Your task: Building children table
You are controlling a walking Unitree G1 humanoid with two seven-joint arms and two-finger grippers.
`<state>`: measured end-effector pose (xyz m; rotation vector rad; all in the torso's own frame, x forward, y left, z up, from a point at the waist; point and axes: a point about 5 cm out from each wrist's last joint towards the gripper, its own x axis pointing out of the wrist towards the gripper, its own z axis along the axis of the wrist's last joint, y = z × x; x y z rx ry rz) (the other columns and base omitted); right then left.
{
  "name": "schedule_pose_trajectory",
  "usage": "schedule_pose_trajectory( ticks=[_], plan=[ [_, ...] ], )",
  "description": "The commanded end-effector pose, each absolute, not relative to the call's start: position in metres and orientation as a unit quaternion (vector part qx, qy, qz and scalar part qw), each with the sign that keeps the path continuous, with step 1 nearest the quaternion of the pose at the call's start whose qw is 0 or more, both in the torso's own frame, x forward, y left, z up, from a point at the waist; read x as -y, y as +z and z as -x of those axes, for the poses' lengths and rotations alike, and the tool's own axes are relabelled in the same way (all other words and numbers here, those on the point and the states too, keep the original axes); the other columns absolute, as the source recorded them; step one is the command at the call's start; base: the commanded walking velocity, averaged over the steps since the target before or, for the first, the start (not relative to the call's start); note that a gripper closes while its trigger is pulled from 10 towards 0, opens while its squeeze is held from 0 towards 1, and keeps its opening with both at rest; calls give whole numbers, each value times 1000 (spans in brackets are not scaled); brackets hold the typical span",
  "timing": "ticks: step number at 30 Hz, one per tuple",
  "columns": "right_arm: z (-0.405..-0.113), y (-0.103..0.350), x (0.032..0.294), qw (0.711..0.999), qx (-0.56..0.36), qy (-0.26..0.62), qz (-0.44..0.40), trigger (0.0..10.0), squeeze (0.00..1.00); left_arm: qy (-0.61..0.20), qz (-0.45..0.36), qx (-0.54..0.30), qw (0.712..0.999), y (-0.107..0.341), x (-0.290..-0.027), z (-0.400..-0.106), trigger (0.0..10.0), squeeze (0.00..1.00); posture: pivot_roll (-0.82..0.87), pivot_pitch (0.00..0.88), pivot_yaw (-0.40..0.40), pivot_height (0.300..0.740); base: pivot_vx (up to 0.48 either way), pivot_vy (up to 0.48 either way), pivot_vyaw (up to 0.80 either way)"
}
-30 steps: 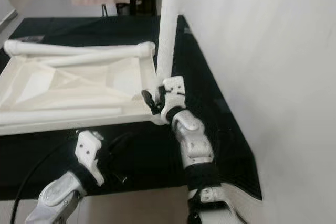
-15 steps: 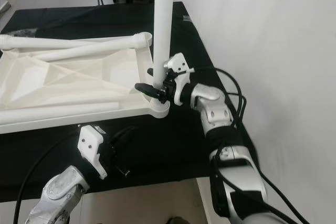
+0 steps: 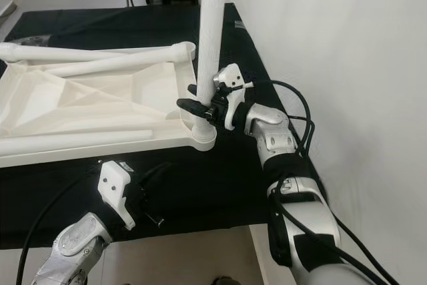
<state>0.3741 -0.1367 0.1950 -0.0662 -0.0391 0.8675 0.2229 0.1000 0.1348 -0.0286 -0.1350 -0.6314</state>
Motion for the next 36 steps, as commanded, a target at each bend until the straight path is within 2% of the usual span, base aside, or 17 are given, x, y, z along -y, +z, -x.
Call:
schedule_pose_trajectory(
  ticks=[1, 2, 3, 5, 7, 10, 11, 14, 15, 16, 18, 19, 24, 25, 26, 29, 36],
  plan=[
    [-358, 153, 138, 957, -63, 282, 14, 0, 0, -313, 18, 57, 948, 133, -102, -220, 10000, 0, 56, 137, -33, 740, 0, 0, 0],
    [-349, 141, 146, 987, -96, 126, -7, 0, 0, -313, 17, 57, 948, 133, -102, -220, 10000, 0, 54, 141, -33, 740, 0, 0, 0],
    [-331, 131, 150, 992, -124, 20, -23, 0, 0, -313, 17, 58, 948, 133, -103, -220, 10000, 0, 48, 146, -27, 740, 0, 0, 0],
    [-331, 131, 150, 992, -124, 20, -23, 0, 0, -313, 17, 58, 948, 133, -103, -220, 10000, 0, 48, 146, -27, 740, 0, 0, 0],
    [-302, 126, 120, 989, -132, 43, -47, 0, 0, -314, 16, 57, 947, 133, -104, -221, 10000, 0, 58, 147, -24, 740, 0, 0, 0],
    [-312, 145, 116, 993, -78, 82, -17, 0, 0, -314, 16, 56, 947, 132, -103, -222, 10000, 0, 51, 134, -22, 740, 0, 0, 0],
    [-329, 150, 120, 994, -67, 91, 2, 0, 0, -314, 16, 56, 948, 132, -102, -223, 10000, 0, 59, 127, -39, 740, 0, 0, 0],
    [-332, 149, 118, 992, -73, 101, 1, 0, 0, -313, 17, 56, 948, 132, -102, -223, 10000, 0, 61, 127, -40, 740, 0, 0, 0],
    [-335, 149, 116, 992, -74, 106, 4, 7333, 0, -313, 17, 57, 948, 132, -102, -223, 10000, 0, 63, 127, -41, 740, 0, 0, 0],
    [-334, 152, 111, 991, -73, 113, -1, 10000, 0, -312, 17, 57, 948, 133, -102, -223, 10000, 0, 63, 126, -41, 740, 0, 0, 0],
    [-333, 155, 108, 990, -69, 121, -10, 10000, 0, -312, 18, 58, 948, 133, -102, -223, 10000, 0, 58, 123, -35, 740, 0, 0, 0],
    [-334, 159, 103, 986, -55, 157, -26, 10000, 1000, -313, 18, 58, 948, 133, -101, -224, 10000, 0, 57, 122, -33, 740, 0, 0, 0],
    [-343, 177, 107, 974, -9, 225, -29, 10000, 1000, -315, 19, 57, 947, 133, -99, -224, 10000, 0, 63, 118, -35, 740, 0, 0, 0],
    [-347, 182, 111, 968, 4, 248, -32, 10000, 318, -315, 19, 58, 947, 133, -99, -224, 10000, 0, 62, 118, -36, 740, 0, 0, 0],
    [-351, 182, 114, 960, -1, 280, -31, 10000, 0, -315, 20, 58, 947, 133, -98, -224, 10000, 0, 60, 114, -42, 740, 0, 0, 0],
    [-357, 174, 122, 944, -24, 328, 40, 10000, 0, -314, 21, 59, 947, 133, -97, -224, 10000, 0, 67, 114, -49, 740, 0, 0, 0],
    [-366, 168, 130, 901, -52, 425, 65, 10000, 0, -314, 22, 60, 947, 132, -95, -224, 10000, 0, 75, 104, -53, 740, 0, 0, 0]
  ],
)
